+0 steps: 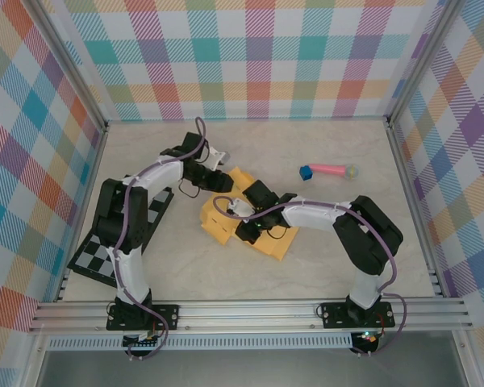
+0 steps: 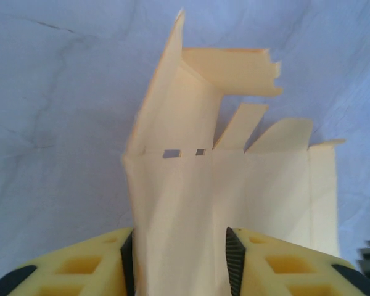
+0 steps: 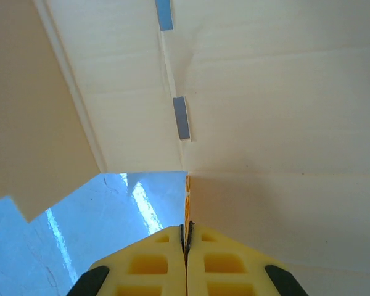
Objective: Fold the paper box
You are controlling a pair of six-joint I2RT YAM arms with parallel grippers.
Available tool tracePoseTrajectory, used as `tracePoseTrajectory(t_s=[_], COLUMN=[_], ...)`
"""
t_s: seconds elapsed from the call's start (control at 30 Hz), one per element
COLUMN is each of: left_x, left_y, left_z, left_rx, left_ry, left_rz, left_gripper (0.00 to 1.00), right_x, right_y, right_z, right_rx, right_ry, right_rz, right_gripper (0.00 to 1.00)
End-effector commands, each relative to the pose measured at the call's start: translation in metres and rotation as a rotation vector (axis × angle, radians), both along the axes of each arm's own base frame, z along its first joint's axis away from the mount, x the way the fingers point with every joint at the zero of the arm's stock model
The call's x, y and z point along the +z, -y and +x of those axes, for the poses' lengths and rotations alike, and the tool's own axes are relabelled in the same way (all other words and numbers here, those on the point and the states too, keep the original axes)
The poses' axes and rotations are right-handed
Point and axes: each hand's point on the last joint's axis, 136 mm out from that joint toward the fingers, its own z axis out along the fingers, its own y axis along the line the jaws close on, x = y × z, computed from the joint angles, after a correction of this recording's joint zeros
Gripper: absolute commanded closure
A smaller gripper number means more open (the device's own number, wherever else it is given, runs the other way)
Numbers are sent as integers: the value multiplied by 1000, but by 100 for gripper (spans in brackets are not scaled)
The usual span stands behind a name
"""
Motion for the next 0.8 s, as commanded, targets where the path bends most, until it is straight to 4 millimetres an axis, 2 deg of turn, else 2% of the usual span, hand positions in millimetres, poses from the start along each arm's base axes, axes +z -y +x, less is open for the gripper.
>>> tracePoseTrajectory(t_s=[0.0,0.13,0.17,0.2,0.3,0.37,0.53,0.6,0.67,0.77], left_x=[59,87,91,95,97,96,55,46,43,40], left_y=[-12,-45,-56,-72,-122,-140,-133,-127,-115,-86], left_z=[5,3,4,5,1,-5,-35,-45,-55,-67], left_rx=[51,177,233,305,526,636,759,752,703,616], left_ry=[72,152,177,210,275,310,195,192,213,252], left_rz=[-117,-123,-116,-100,-44,-55,-223,-241,-230,-221], left_gripper=[55,52,37,33,27,25,27,28,28,28], right_x=[6,8,10,11,15,19,26,27,29,32], right_y=[-12,-13,-13,-13,-10,-8,-8,-5,-3,-1], right_z=[8,18,20,23,32,38,49,55,59,64], right_rx=[-37,-84,-93,-105,-167,-212,-342,-397,-435,-468], right_ry=[-11,0,1,8,25,29,16,24,31,40], right_rz=[92,137,148,156,184,221,301,312,322,325], right_gripper=[96,96,96,96,96,96,96,95,95,93])
